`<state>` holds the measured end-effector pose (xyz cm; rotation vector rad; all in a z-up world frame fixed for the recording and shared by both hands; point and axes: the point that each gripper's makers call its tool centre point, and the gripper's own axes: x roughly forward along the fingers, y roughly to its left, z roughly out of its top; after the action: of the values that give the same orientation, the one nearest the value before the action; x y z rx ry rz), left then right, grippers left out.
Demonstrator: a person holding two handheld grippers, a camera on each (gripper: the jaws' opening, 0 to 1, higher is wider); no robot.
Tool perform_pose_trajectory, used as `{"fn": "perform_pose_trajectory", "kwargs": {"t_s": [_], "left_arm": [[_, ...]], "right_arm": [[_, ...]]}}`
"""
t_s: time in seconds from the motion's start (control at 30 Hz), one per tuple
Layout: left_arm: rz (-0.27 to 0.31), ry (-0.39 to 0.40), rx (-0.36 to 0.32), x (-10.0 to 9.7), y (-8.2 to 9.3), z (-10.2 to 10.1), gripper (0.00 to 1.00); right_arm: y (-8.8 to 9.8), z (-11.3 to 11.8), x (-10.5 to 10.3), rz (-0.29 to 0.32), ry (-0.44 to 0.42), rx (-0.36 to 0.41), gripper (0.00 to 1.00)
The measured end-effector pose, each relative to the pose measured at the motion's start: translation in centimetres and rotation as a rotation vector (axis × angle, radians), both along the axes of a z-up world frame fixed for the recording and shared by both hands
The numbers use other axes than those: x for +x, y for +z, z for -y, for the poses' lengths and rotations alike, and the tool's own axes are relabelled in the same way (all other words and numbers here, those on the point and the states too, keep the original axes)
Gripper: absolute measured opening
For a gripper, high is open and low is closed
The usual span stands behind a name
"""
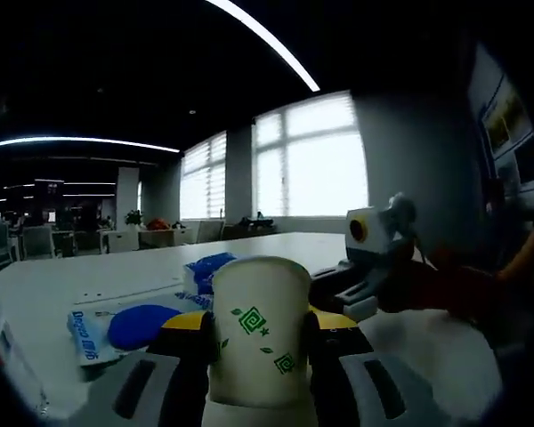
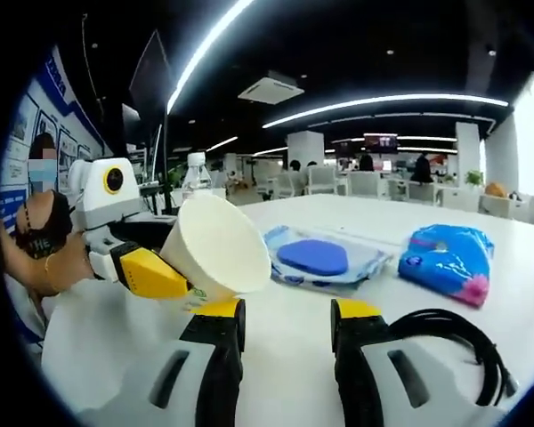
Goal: Arrange the tabletop items into an orderly group along one side of the table until the central work area is clear of visible clutter.
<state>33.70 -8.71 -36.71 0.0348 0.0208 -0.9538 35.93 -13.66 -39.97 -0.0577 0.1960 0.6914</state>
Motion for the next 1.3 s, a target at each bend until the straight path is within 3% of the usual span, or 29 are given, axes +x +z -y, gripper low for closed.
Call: {"fn": "perform_pose_trajectory", "kwargs": {"t_s": [0.23,0.5,0.9,1.1,1.2,1.3], "left_arm": [[0.008,0.002,0.059,-0.2,-0.8,0.1,0.42],[-0.011,0.025,0.128,-0.2,-2.2,-0.3,0.42],[-0.045,0.05,0.14,0.1,-2.9,-0.7,0.42],[-0.034,0.09,0.153,0.5,-2.9,-1.2,0.42],[0.015,0.119,0.195,0.5,-2.7,-1.5,0.42],[0.016,0.124,0.194,0.6,-2.7,-1.6,0.42]], "right_arm": [[1.2,0.8,0.2,0.029,-0.034,0.054,0.36],[1.1,0.6,0.0,0.023,-0.026,0.046,0.36],[0.6,0.3,-0.1,0.012,-0.016,0.038,0.35],[0.6,-0.1,-0.2,0.01,0.002,0.035,0.36],[0.6,-0.2,-0.2,0.013,0.008,0.032,0.36],[0.6,-0.3,-0.2,0.011,0.012,0.034,0.36]]}}
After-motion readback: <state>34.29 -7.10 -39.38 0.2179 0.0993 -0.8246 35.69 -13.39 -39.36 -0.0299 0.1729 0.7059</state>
